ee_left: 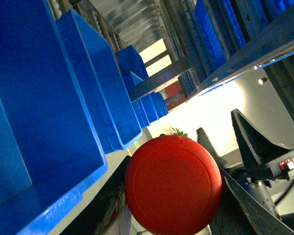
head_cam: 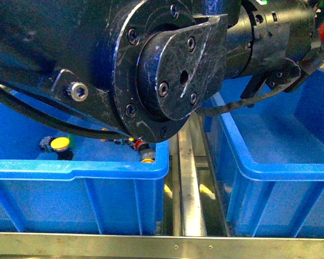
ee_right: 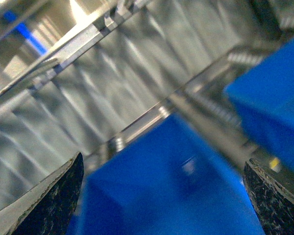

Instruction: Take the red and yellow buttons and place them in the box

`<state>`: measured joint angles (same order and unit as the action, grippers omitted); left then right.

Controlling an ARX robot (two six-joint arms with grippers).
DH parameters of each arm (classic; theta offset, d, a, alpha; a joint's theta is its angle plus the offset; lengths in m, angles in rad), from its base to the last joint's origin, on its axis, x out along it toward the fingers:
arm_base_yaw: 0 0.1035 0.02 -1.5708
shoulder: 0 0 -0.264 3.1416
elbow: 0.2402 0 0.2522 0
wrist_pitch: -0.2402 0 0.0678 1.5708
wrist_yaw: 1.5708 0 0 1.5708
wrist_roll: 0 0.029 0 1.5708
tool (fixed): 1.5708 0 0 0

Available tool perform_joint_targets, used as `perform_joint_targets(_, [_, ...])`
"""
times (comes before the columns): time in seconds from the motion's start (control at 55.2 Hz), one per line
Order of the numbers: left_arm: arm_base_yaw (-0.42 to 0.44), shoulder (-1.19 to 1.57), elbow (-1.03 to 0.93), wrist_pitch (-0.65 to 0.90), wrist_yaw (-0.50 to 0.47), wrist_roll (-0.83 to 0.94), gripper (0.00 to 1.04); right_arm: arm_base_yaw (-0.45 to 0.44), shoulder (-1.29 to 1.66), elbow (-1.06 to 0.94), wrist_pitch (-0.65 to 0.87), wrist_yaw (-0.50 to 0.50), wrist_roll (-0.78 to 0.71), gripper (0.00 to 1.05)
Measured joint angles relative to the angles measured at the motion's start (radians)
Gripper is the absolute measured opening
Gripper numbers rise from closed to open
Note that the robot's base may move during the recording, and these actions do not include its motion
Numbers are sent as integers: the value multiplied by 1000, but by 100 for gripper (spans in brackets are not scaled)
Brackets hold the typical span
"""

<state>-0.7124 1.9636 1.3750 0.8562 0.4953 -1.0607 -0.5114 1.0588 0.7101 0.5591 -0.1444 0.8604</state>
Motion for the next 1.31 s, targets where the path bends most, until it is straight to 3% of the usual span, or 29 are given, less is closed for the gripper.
perform_joint_targets(0.181, [-6,0,3,0,-24,4,33,147,44,0,-31,-2,465,98])
perform_joint_targets(0.326, [-13,-3,8,2,-32,10,33,231,59,0,-43,14,608,98])
perform_joint_targets(0.761, [-27,-17,11,48,-74,4,33,382,59,1,-46,77,648,98])
perform_joint_targets(1.305, [-43,21,39,52,-89,-11,33,402,61,47,-50,80,669,98])
